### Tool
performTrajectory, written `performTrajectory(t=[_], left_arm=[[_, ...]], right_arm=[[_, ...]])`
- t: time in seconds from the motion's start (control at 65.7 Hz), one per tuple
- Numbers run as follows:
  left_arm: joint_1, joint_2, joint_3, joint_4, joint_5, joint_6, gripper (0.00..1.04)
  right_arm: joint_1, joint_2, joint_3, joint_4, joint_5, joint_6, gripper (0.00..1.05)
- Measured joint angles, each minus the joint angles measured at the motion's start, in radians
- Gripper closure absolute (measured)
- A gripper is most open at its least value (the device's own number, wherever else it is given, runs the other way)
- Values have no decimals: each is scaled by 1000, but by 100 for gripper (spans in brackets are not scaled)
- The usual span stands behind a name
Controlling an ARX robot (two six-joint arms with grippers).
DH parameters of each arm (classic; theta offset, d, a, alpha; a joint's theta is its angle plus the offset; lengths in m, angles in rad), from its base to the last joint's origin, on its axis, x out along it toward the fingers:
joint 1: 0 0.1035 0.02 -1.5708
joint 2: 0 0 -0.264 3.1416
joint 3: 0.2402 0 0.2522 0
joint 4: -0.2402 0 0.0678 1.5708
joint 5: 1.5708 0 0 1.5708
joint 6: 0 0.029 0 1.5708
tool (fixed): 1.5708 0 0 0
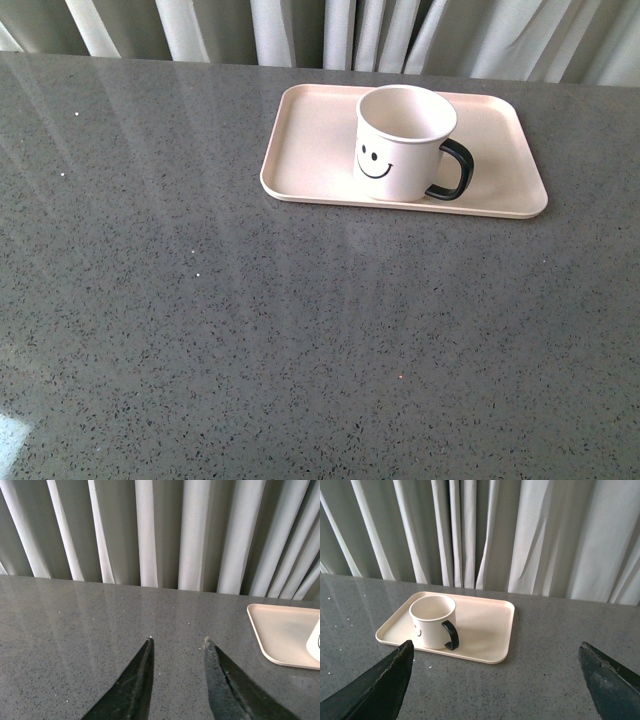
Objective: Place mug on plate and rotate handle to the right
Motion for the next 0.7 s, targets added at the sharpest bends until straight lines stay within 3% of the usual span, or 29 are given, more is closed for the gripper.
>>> performTrajectory(t=[0.335, 0.654, 0.67, 0.7], left_arm=[[0, 0, 0, 0, 0, 0, 9], [0, 0, 0, 0, 0, 1, 9], [0, 0, 0, 0, 0, 1, 9], [0, 0, 0, 0, -1, 1, 9]], right_arm=[[0, 0, 0, 0, 0, 0, 9], [0, 0, 0, 0, 0, 0, 9], [-3, 7, 4, -9, -15, -6, 9], [-40, 76, 59, -154, -146, -60, 9]])
